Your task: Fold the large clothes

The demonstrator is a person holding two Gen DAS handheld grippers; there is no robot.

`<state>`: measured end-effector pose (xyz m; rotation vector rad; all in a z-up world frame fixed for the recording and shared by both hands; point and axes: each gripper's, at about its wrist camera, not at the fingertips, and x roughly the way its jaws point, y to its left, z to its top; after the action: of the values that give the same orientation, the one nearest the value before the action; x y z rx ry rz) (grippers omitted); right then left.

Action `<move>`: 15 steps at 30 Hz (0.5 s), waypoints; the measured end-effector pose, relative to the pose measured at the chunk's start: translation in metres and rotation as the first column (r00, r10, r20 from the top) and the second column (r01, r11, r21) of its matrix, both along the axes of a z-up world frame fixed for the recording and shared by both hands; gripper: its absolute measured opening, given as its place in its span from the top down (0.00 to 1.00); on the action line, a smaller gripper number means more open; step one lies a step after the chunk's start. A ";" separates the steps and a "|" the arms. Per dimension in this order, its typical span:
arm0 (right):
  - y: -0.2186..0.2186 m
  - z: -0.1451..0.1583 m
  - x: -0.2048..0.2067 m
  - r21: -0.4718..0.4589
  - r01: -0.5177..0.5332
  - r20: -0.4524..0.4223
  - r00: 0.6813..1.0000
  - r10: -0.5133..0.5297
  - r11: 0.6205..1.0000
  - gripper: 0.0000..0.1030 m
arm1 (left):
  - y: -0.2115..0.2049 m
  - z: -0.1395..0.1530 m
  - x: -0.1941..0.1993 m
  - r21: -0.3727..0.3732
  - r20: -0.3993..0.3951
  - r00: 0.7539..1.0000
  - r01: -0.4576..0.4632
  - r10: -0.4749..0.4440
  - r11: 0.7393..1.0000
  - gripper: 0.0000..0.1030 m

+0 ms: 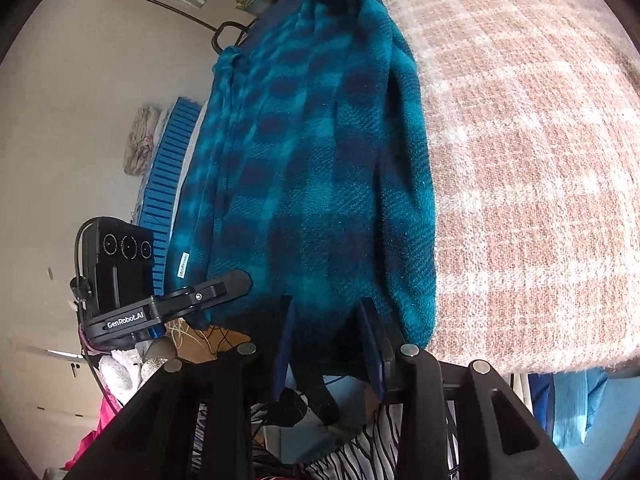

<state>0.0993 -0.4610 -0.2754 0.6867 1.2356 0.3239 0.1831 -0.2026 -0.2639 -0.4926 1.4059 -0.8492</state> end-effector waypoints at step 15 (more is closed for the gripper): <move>-0.007 0.023 -0.004 -0.162 0.041 0.052 0.998 -0.033 0.986 1.00 | -0.042 -0.005 -0.009 0.102 0.075 0.997 0.024 -0.031 0.994 0.94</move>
<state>0.0948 -0.4679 -0.2519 0.5566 1.1869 0.2052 0.1739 -0.2443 -0.2692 -0.3601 1.3804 -0.8062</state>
